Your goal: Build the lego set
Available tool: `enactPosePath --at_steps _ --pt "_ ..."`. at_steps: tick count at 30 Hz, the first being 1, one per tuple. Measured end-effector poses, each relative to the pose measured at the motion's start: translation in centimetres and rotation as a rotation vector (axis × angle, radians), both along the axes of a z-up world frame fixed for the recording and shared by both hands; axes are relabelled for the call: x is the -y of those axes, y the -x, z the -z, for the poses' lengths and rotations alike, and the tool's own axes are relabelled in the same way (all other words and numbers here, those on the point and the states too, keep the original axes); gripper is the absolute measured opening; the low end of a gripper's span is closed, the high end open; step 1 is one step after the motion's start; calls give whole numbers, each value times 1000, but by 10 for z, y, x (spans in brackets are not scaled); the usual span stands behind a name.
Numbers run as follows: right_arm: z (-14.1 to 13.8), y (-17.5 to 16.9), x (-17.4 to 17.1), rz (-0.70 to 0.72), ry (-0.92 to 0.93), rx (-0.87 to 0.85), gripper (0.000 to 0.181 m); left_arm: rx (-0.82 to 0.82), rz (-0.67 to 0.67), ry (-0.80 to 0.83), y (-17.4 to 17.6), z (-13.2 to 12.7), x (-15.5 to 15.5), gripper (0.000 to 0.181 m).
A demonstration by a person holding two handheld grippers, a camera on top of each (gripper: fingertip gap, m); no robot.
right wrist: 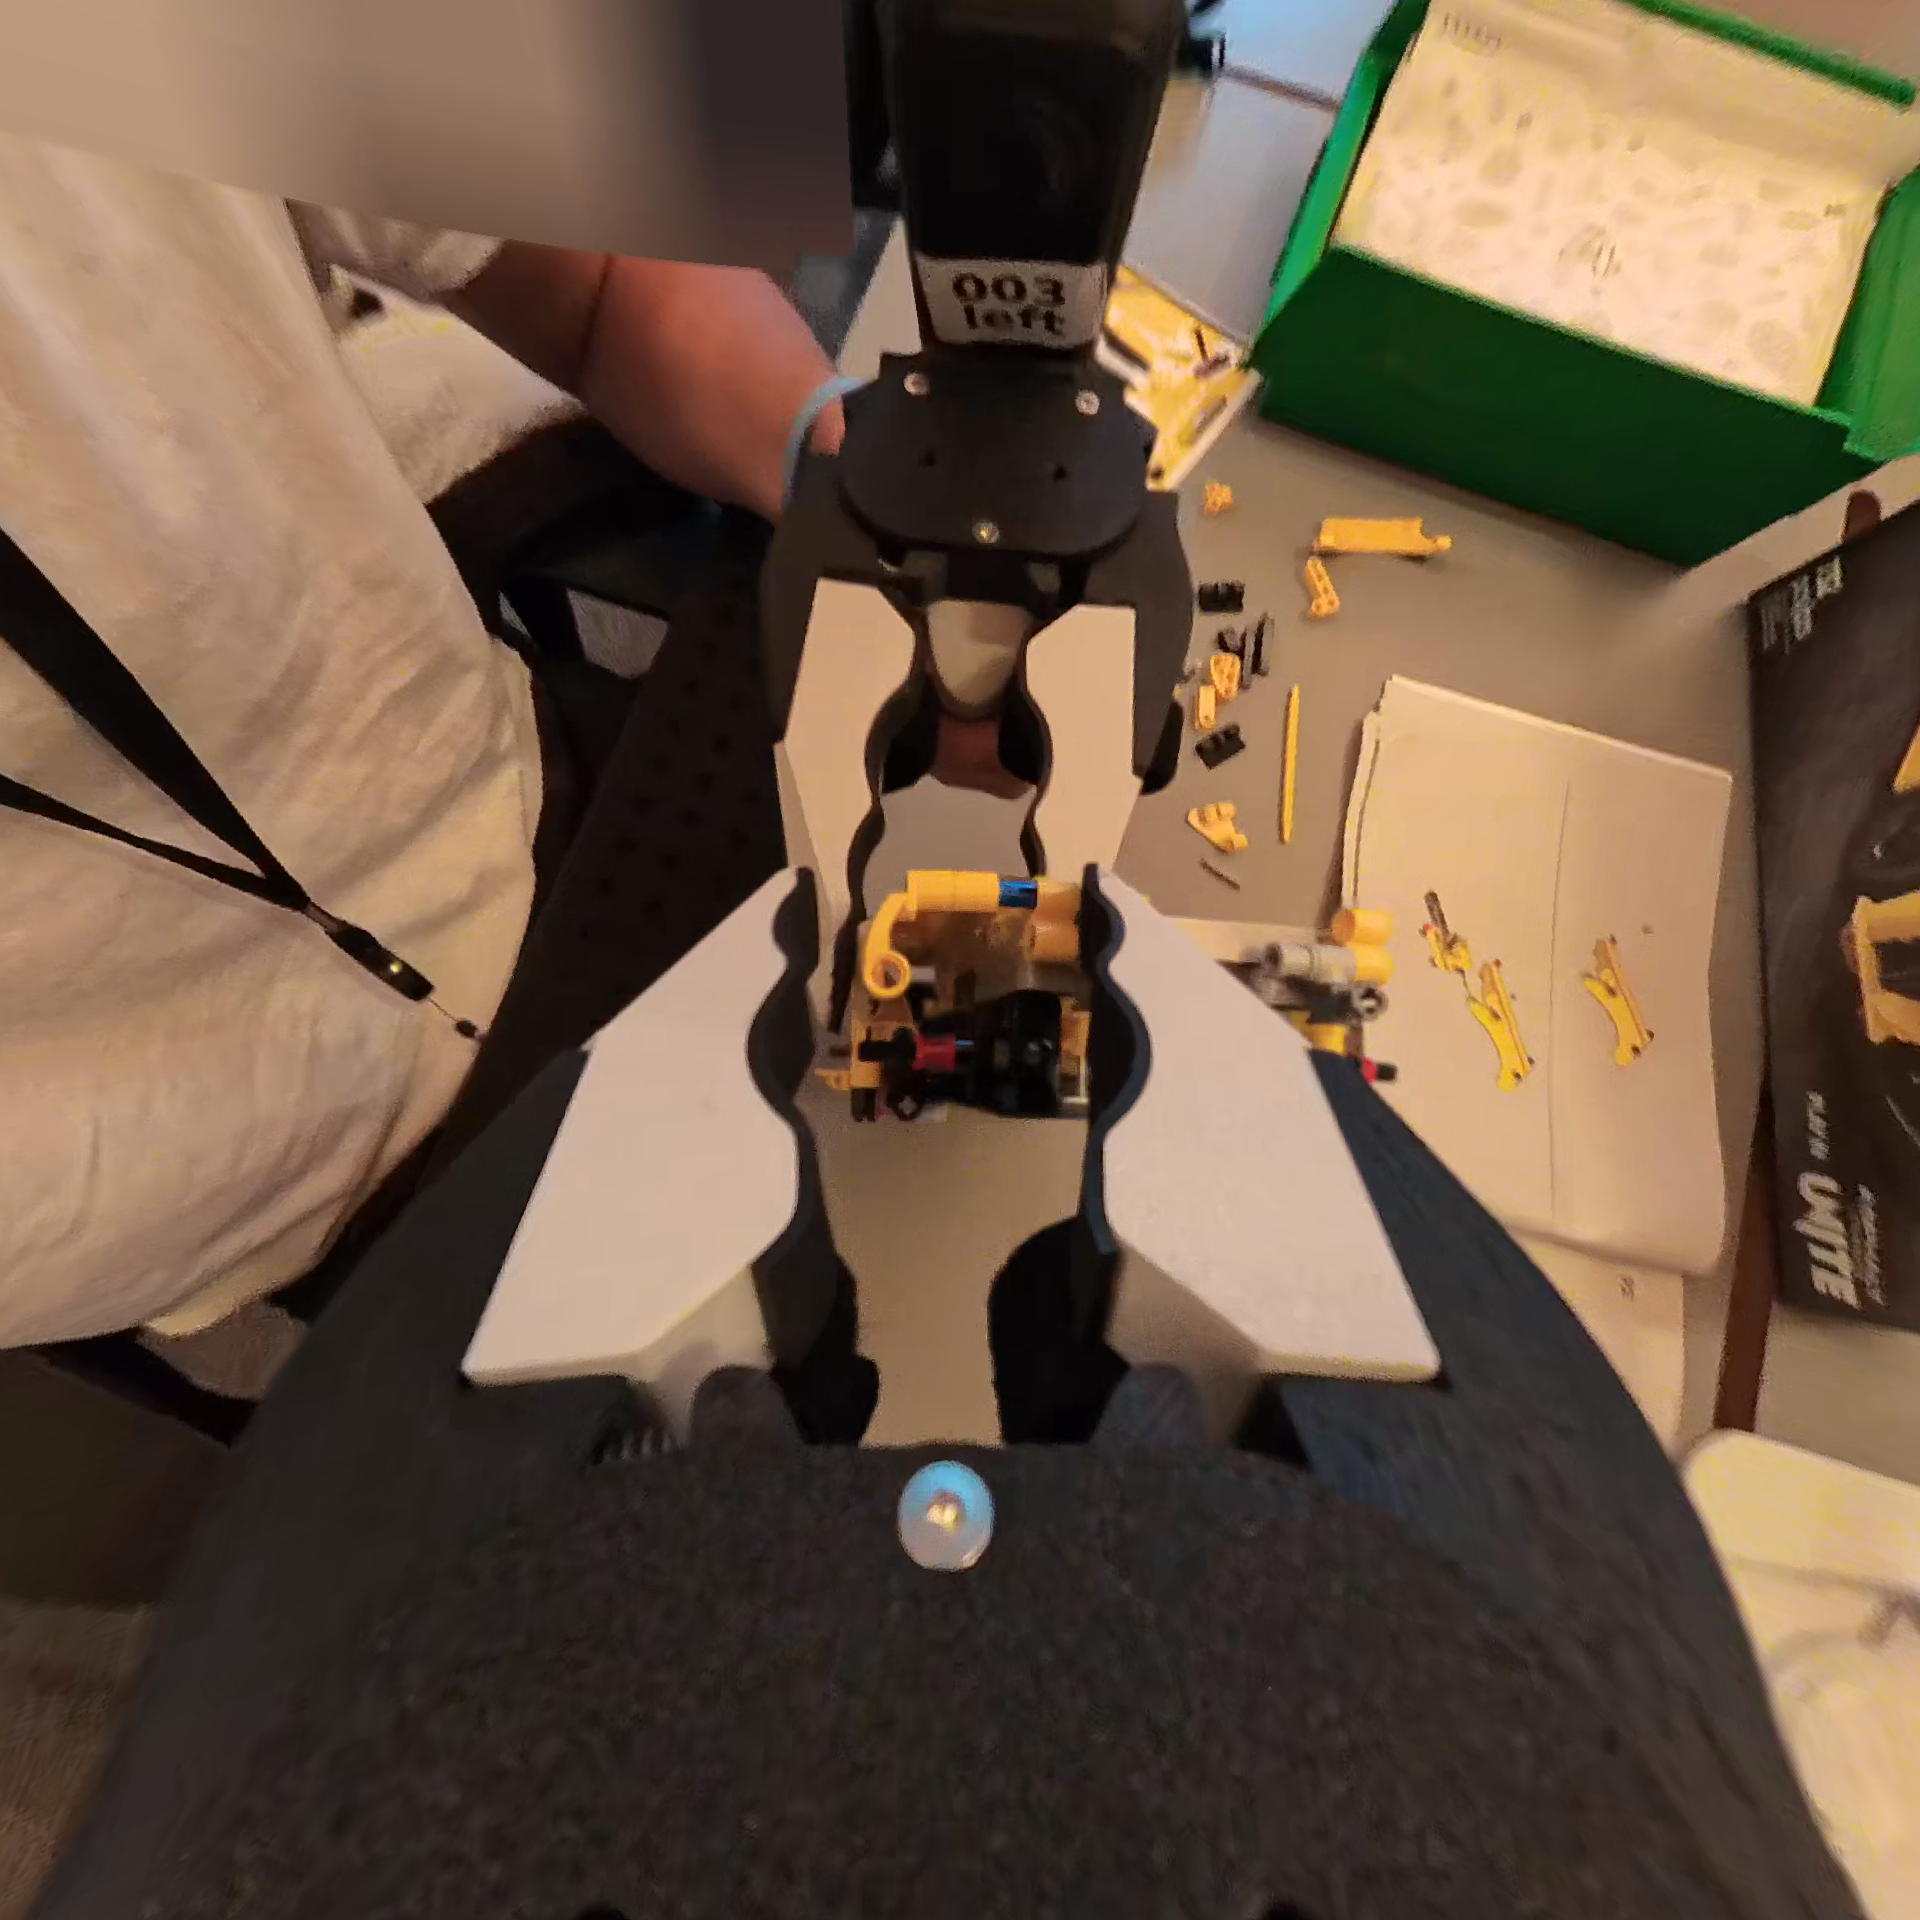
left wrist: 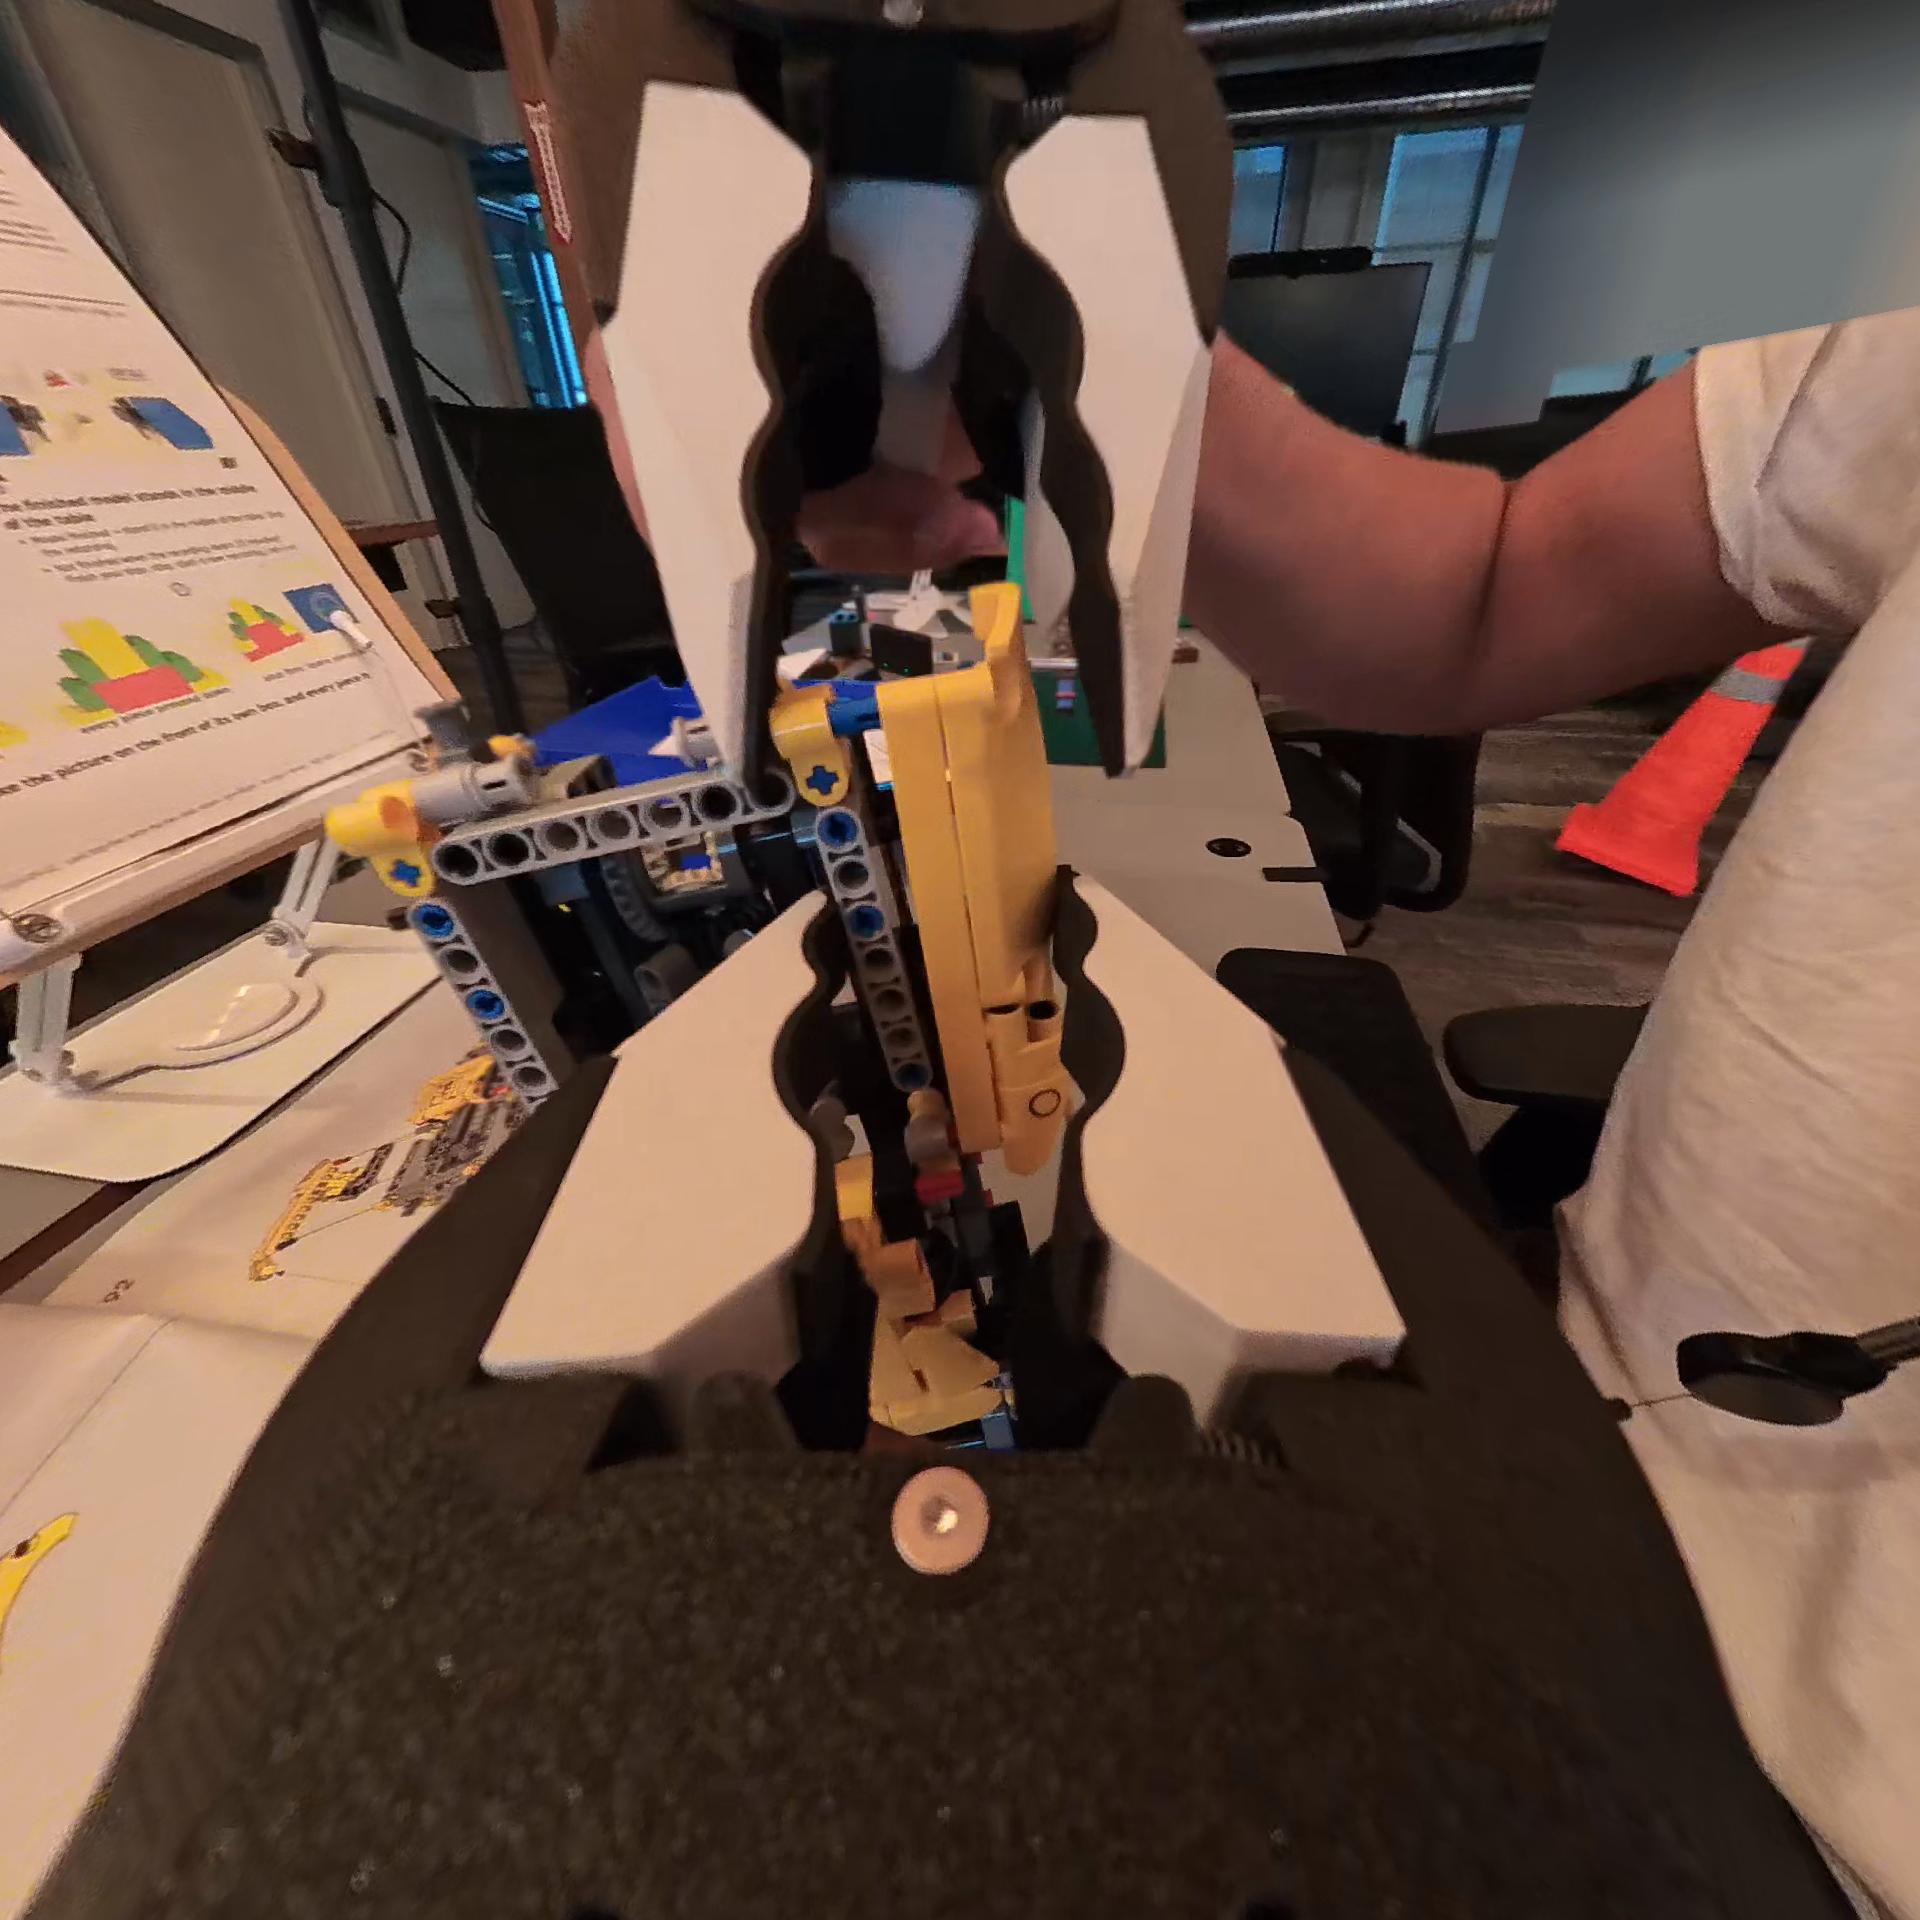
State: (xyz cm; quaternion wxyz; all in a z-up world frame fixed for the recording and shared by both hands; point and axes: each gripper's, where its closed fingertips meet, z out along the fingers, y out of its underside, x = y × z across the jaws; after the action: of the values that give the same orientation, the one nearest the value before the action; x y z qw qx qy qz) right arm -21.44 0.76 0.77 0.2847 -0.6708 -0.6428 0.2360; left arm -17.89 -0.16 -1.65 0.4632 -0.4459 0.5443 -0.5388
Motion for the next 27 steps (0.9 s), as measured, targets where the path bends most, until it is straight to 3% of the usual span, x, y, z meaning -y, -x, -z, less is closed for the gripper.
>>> enactPosePath --at_steps 4,8,15,25,27 --pt "4 -5 -3 9 -33 190 46 -10 -18 -16 -3 0 3 39" --pt "3 -7 -4 -8 -4 263 39 -11 -53 3 -4 0 -1 39" --pt "3 -2 -6 -13 54 191 37 1 -99 14 -2 0 -3 38" --pt "3 -5 -1 -56 -12 170 37 -14 -67 -3 -4 1 3 37" --pt "2 -4 0 -10 44 165 38 -21 -51 6 -4 1 4 37"
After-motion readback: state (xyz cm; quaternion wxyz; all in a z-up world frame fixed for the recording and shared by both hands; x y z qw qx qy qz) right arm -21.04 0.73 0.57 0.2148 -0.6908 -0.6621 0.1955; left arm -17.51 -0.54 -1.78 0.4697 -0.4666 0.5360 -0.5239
